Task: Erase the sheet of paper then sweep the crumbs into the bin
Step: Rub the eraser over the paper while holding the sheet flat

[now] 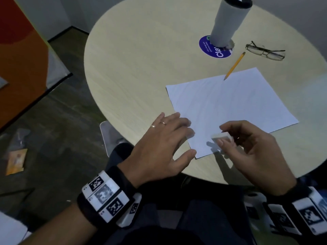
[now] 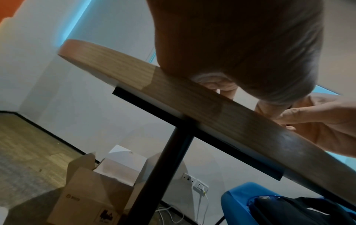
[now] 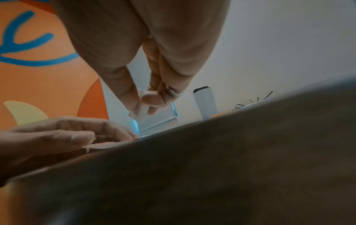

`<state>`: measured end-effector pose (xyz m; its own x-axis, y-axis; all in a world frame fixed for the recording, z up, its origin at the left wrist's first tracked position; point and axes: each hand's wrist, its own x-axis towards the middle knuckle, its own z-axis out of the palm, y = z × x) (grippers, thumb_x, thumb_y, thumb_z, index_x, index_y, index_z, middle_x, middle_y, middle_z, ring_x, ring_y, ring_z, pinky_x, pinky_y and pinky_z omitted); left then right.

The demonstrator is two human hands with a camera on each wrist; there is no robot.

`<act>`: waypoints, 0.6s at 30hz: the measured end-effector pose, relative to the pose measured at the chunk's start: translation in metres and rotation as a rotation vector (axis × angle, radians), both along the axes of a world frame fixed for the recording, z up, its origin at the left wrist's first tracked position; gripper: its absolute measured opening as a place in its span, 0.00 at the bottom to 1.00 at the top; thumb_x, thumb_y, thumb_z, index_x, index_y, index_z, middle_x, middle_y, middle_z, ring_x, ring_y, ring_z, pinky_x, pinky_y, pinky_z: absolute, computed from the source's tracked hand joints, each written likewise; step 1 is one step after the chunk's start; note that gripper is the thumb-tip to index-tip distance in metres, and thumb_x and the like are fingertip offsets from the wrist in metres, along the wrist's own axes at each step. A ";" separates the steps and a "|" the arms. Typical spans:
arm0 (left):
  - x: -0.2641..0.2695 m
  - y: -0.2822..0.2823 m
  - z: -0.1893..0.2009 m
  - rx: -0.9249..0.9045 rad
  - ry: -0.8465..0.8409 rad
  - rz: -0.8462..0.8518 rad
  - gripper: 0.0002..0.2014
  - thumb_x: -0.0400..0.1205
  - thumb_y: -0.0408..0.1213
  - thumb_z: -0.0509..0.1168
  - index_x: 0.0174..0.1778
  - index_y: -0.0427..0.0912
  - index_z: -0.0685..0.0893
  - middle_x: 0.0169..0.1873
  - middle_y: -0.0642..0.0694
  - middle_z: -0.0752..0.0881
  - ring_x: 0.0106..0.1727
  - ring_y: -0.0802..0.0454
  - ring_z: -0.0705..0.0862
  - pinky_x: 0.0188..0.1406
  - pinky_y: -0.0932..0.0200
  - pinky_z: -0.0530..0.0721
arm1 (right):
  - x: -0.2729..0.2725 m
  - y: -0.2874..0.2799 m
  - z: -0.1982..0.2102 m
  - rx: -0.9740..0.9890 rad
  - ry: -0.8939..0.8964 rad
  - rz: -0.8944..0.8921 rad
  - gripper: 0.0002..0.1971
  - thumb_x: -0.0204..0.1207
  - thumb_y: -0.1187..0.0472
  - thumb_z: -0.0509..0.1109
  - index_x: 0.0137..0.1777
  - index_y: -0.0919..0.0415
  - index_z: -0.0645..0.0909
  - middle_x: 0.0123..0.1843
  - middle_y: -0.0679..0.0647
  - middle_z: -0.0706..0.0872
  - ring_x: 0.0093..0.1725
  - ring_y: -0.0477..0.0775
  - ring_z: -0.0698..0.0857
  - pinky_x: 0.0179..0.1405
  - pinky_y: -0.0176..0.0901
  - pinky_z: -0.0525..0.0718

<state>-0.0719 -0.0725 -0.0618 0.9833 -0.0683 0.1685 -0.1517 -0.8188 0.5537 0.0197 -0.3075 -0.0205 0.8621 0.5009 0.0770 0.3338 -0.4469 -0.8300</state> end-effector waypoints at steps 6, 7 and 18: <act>0.009 -0.006 0.000 0.036 -0.008 0.057 0.33 0.79 0.72 0.68 0.73 0.54 0.83 0.73 0.58 0.77 0.81 0.54 0.70 0.86 0.42 0.63 | -0.007 0.009 -0.010 -0.131 -0.175 0.139 0.08 0.81 0.57 0.81 0.59 0.52 0.91 0.41 0.45 0.86 0.40 0.51 0.86 0.45 0.40 0.82; 0.009 -0.006 0.000 0.025 0.009 0.064 0.34 0.78 0.73 0.68 0.74 0.56 0.81 0.77 0.59 0.75 0.86 0.54 0.66 0.88 0.43 0.59 | -0.007 0.011 -0.015 -0.155 -0.206 0.162 0.10 0.83 0.58 0.81 0.62 0.53 0.92 0.42 0.45 0.86 0.41 0.50 0.85 0.45 0.41 0.82; 0.013 -0.006 0.001 0.038 0.137 0.052 0.43 0.77 0.75 0.66 0.86 0.58 0.69 0.89 0.60 0.62 0.93 0.56 0.47 0.91 0.48 0.44 | -0.007 0.008 -0.011 -0.179 -0.198 0.042 0.07 0.76 0.65 0.84 0.50 0.55 0.93 0.36 0.46 0.89 0.36 0.50 0.87 0.41 0.38 0.82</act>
